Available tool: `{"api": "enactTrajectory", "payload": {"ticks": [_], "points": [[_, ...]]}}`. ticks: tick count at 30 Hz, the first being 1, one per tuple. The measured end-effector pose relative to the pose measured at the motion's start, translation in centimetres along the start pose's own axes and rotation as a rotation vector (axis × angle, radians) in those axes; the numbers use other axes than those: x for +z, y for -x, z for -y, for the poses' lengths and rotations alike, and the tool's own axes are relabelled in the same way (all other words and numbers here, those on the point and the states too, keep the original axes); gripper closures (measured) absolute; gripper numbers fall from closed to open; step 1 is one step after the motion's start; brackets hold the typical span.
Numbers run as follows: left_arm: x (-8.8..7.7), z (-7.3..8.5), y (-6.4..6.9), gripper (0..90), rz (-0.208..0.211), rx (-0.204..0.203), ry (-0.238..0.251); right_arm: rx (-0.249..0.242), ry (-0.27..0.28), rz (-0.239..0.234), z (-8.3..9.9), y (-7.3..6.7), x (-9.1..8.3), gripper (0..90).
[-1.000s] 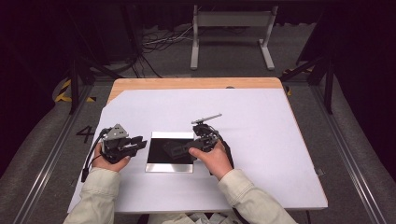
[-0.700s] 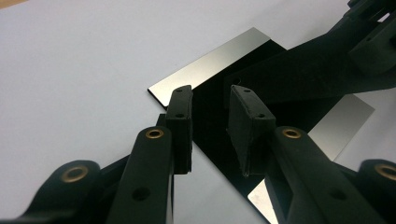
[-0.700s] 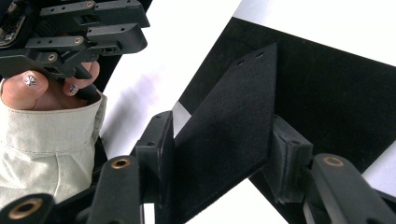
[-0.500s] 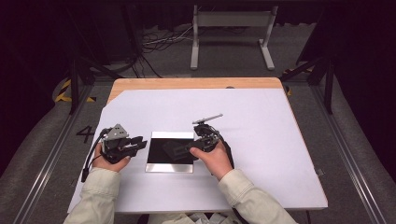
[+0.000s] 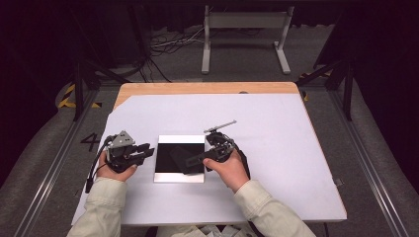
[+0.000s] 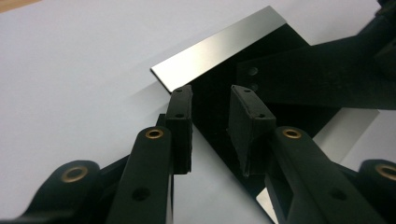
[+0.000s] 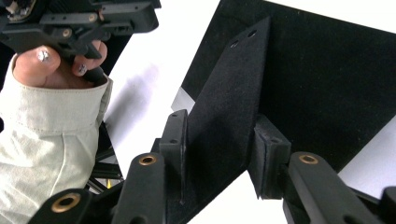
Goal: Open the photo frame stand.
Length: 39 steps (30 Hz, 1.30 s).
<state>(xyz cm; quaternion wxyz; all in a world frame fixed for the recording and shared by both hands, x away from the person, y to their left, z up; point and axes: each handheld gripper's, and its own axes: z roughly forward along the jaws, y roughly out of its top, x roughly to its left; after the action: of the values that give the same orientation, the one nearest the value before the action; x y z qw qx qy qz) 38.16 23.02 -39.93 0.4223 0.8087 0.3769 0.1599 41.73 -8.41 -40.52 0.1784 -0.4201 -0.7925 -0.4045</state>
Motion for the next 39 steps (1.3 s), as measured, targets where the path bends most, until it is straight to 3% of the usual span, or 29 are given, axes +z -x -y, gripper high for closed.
{"api": "enactTrajectory", "payload": {"ticks": [15, 26, 39], "points": [[-1.6, 0.2, -1.3, 69.4, -0.02, -0.079, 0.06, -0.044, -0.061, -0.019, 0.8, -0.5, -0.6, 78.1], [-2.1, 0.5, -1.9, 69.2, -0.052, -0.101, 0.074, -0.06, -0.092, -0.082, 1.5, -0.5, -0.8, 84.0], [-2.3, 0.5, -1.9, 69.6, -0.07, -0.11, 0.085, -0.097, -0.104, -0.12, 2.2, -0.9, -0.8, 87.2]]}}
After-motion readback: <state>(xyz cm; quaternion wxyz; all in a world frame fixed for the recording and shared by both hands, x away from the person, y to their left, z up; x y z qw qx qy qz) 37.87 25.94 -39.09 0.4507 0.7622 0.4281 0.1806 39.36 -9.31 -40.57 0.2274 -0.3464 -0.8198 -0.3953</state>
